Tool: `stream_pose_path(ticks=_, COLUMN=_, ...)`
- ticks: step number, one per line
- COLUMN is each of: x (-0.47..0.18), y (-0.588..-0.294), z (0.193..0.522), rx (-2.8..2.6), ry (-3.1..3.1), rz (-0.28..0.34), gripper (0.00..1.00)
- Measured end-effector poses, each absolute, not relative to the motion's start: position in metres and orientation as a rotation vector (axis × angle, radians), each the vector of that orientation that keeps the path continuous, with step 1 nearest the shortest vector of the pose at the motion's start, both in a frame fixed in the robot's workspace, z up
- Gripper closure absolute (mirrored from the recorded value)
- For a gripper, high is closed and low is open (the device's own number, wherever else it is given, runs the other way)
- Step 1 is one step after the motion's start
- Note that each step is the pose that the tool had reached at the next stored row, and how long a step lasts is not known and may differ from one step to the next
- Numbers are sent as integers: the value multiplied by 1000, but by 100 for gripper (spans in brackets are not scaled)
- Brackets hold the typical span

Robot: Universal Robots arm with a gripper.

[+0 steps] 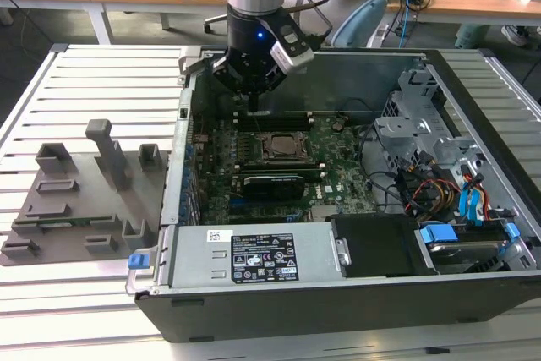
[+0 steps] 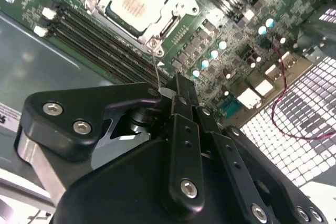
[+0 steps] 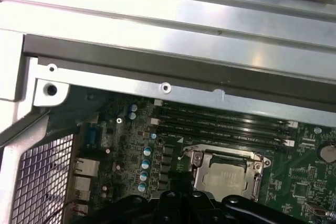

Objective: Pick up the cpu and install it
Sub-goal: 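Install the first cpu locking lever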

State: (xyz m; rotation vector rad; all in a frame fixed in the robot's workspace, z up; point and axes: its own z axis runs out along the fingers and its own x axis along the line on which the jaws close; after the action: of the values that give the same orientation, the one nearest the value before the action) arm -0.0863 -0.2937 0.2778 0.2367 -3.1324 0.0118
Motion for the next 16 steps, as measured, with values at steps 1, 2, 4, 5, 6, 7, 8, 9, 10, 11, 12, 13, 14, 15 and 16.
stream_pose_path(ticks=1, x=-89, y=-291, z=277, rx=237, ry=-3132, rz=12, gripper=89)
stream_pose_path(ticks=2, x=-91, y=-288, z=277, rx=237, ry=-3133, rz=12, gripper=89)
stream_pose_path(ticks=4, x=-93, y=-285, z=277, rx=237, ry=-3132, rz=12, gripper=89)
stream_pose_path(ticks=5, x=-95, y=-283, z=277, rx=237, ry=-3132, rz=12, gripper=89)
stream_pose_path(ticks=6, x=-97, y=-282, z=276, rx=237, ry=-3132, rz=12, gripper=89)
stream_pose_path(ticks=7, x=-98, y=-281, z=275, rx=237, ry=-3133, rz=12, gripper=89)
stream_pose_path(ticks=8, x=-98, y=-280, z=275, rx=237, ry=-3133, rz=11, gripper=89)
stream_pose_path(ticks=9, x=-99, y=-279, z=273, rx=237, ry=-3133, rz=12, gripper=89)
stream_pose_path(ticks=10, x=-99, y=-279, z=270, rx=237, ry=-3132, rz=12, gripper=89)
stream_pose_path(ticks=11, x=-99, y=-279, z=268, rx=237, ry=-3133, rz=12, gripper=89)
stream_pose_path(ticks=12, x=-99, y=-279, z=266, rx=237, ry=-3133, rz=12, gripper=89)
stream_pose_path(ticks=13, x=-99, y=-279, z=263, rx=237, ry=-3132, rz=12, gripper=89)
stream_pose_path(ticks=14, x=-98, y=-279, z=262, rx=237, ry=-3133, rz=12, gripper=89)
stream_pose_path(ticks=15, x=-97, y=-279, z=261, rx=237, ry=-3133, rz=12, gripper=89)
stream_pose_path(ticks=16, x=-95, y=-279, z=260, rx=237, ry=-3132, rz=12, gripper=89)
